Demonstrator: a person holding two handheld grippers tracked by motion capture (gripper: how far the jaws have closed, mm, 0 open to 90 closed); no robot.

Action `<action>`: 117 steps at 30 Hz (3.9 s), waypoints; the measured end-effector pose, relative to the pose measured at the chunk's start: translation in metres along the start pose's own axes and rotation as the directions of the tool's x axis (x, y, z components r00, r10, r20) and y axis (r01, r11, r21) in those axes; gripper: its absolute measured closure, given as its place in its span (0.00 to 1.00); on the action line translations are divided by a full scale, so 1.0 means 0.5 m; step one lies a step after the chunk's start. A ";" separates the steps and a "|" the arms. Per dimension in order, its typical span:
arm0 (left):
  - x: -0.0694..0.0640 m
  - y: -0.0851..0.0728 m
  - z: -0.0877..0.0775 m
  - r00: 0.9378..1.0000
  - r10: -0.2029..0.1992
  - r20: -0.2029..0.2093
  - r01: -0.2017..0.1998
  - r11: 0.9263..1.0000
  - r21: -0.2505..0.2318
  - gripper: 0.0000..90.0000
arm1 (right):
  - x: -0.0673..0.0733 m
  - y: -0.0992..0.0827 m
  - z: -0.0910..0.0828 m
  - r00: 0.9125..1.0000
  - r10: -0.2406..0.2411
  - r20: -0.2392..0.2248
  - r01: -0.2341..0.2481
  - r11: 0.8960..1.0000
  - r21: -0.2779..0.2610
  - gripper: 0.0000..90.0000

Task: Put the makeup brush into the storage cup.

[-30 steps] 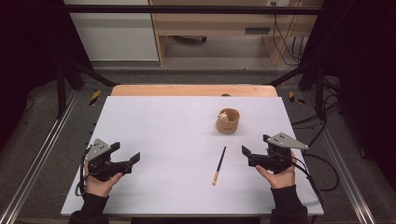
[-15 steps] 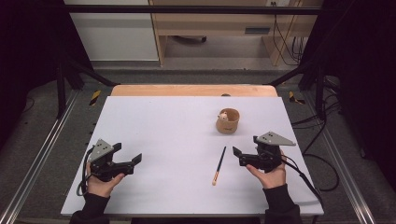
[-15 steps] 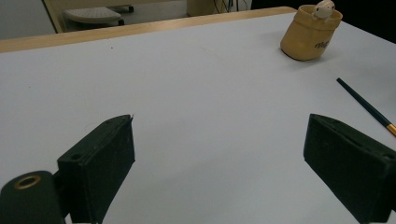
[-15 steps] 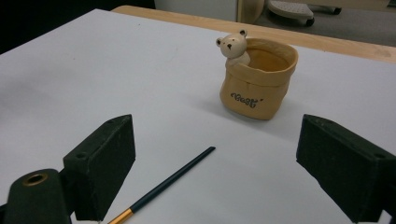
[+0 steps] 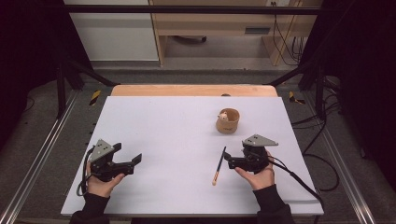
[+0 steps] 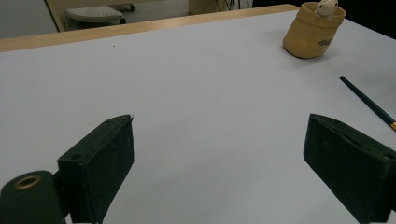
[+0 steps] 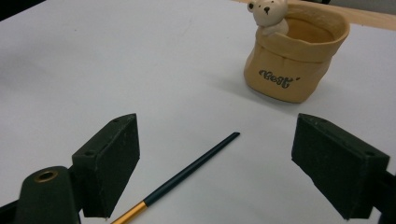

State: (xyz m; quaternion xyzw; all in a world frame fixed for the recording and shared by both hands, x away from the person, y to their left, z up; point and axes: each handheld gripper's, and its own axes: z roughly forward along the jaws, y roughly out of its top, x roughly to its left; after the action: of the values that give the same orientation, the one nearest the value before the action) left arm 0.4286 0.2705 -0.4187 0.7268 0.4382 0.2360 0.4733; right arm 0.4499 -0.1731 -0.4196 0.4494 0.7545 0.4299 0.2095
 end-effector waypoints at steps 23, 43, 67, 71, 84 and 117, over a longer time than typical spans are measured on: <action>-0.003 -0.001 0.005 1.000 0.016 -0.003 -0.016 1.000 0.012 0.10 | 0.028 -0.041 0.074 1.000 -0.006 -0.007 0.006 0.991 0.134 0.28; -0.003 -0.002 0.005 1.000 0.021 -0.006 -0.021 1.000 0.021 0.10 | 0.039 -0.070 0.113 0.999 -0.031 -0.028 0.036 0.975 0.220 0.51; -0.002 -0.003 0.007 1.000 0.025 -0.004 -0.025 0.999 0.025 0.11 | 0.034 -0.068 0.106 0.994 -0.100 -0.051 0.110 0.964 0.241 0.84; -0.003 -0.003 0.007 1.000 0.026 -0.004 -0.026 0.999 0.025 0.11 | 0.033 -0.067 0.104 0.993 -0.105 -0.058 0.116 0.961 0.249 0.90; -0.001 -0.002 0.008 1.000 0.024 0.000 -0.024 0.999 0.030 0.11 | 0.025 -0.055 0.095 0.992 -0.111 -0.068 0.125 0.957 0.264 0.84; -0.001 -0.006 0.014 0.999 0.032 0.001 -0.032 0.998 0.045 0.11 | 0.018 0.058 0.076 0.981 -0.156 -0.112 0.189 0.890 0.415 0.63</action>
State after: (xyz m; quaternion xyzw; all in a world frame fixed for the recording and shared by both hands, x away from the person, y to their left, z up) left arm 0.4322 0.2671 -0.4243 0.7443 0.4315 0.2335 0.4531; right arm 0.4867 -0.1412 -0.4152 0.3988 0.8741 0.2522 0.1157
